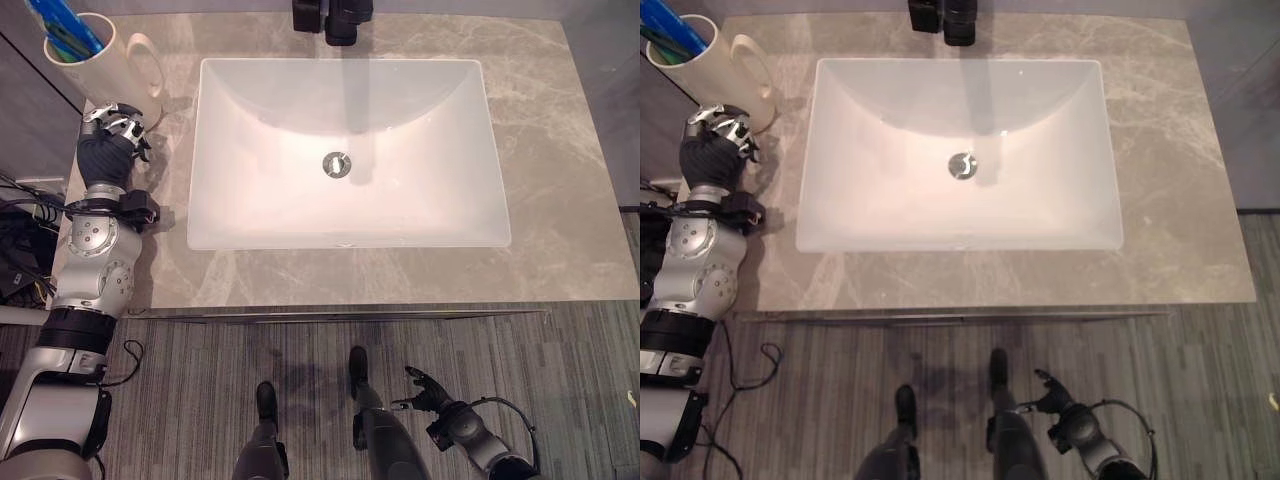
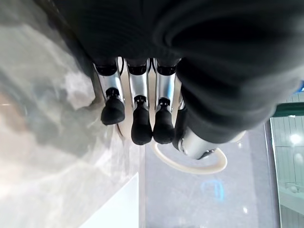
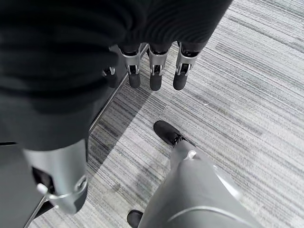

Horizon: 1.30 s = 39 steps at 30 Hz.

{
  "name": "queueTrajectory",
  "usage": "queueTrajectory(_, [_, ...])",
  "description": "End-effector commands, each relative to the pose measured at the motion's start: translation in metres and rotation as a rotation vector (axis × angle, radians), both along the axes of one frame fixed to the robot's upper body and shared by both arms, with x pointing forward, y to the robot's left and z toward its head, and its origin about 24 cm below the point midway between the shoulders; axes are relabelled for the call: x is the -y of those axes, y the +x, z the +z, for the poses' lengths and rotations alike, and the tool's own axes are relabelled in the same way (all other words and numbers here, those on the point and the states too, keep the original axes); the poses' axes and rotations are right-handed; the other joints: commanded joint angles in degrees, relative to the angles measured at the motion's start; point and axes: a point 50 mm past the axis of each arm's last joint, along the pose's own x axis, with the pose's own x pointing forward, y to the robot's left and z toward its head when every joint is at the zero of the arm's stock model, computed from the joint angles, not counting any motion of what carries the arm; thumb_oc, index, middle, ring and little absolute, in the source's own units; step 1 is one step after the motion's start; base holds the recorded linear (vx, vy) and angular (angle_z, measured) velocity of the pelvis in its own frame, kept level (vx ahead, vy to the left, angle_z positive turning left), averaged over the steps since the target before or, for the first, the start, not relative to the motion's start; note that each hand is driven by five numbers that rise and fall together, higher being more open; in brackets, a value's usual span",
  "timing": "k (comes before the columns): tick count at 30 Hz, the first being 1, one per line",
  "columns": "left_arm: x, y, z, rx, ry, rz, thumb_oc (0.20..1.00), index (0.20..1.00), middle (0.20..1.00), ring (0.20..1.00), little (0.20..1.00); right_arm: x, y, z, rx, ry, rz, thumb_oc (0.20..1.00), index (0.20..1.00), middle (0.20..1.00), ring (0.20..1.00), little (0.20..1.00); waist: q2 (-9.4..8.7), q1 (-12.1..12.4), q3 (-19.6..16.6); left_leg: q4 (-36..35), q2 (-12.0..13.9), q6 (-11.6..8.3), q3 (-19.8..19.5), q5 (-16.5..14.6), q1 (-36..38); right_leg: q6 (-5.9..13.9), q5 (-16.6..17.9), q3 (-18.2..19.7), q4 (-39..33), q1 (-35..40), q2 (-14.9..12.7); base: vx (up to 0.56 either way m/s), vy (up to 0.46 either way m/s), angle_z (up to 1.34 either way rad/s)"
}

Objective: Put brush and paste in cup on sink, flatten towel.

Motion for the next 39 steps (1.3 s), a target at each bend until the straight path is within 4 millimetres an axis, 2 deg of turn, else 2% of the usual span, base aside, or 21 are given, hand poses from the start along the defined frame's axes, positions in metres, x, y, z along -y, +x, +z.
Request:
queueTrajectory(1, [-0.006,-0.004,-0.004,-0.003,-0.001,-0.005,0.2,0.2,0.2,0.2,0.2,0.006,0.007,0.005,0.022,0.005,0.0,1.0,1.0,1.0,1.0,1.0,-0.05,-0.8,0.0,0.2,0.4,-0.7,-1.0,-0.3,3.3,5.08,-2.4,0.3,-0.1,6.1,-3.7,0.0,0.0,0.0])
queueTrajectory(8, [-0.039,-0.027,-0.017,-0.044,0.023,0.071,0.2,0.2,0.2,0.2,0.2,0.008,0.005,0.005,0.015,-0.017,0.035,1.0,1.0,1.0,1.0,1.0,-0.11,0.1,0.1,0.2,0.6,-0.78,-0.8,-0.2,3.6,4.93,-2.6,0.0,-0.1,6.4,-3.5,0.0,0.0,0.0])
queueTrajectory(12, [-0.052,-0.029,-0.013,-0.033,0.003,0.137,0.2,0.2,0.2,0.2,0.2,0.01,0.004,0.004,0.008,-0.025,0.026,1.0,1.0,1.0,1.0,1.0,-0.23,0.1,0.2,0.2,0.8,-0.94,-1.0,0.0,3.1,4.93,-2.7,-0.3,-0.1,6.1,-3.3,0.0,0.0,0.0])
queueTrajectory(29, [-0.05,-0.003,0.028,0.018,0.014,0.176,0.2,0.2,0.2,0.2,0.2,0.009,0.008,0.006,0.008,0.0,0.031,1.0,1.0,1.0,1.0,1.0,-1.38,-1.2,1.2,0.2,1.0,-1.0,0.0,0.4,1.4,5.34,-2.0,0.7,-0.1,3.7,-3.0,0.01,0.005,-0.03])
queueTrajectory(34, [-0.061,-0.002,0.034,-0.003,0.036,0.228,0.2,0.2,0.2,0.2,0.2,0.007,0.011,0.009,0.023,0.024,0.028,1.0,1.0,1.0,1.0,1.0,-1.38,-1.6,1.4,0.2,1.1,-1.1,0.5,0.5,0.9,5.45,-1.8,1.2,-0.1,3.0,-2.9,0.02,0.016,-0.07])
queueTrajectory(37, [-0.067,0.001,0.043,-0.015,0.062,0.255,0.2,0.2,0.2,0.2,0.2,0.002,0.019,0.018,0.061,-0.031,0.147,1.0,1.0,1.0,1.0,1.0,-1.4,-1.7,1.6,0.2,1.2,-1.4,0.3,1.0,0.1,5.56,-1.7,1.0,-0.1,2.3,-2.9,0.0,0.0,0.0])
queueTrajectory(39, [-0.071,0.0,0.047,-0.007,0.058,0.275,0.2,0.2,0.2,0.2,0.2,0.004,0.021,0.02,0.074,-0.025,0.133,1.0,1.0,1.0,1.0,1.0,-1.43,-1.9,1.8,0.2,1.2,-1.44,0.4,1.0,-0.3,5.64,-1.7,1.0,-0.1,2.0,-3.0,0.0,0.0,0.0])
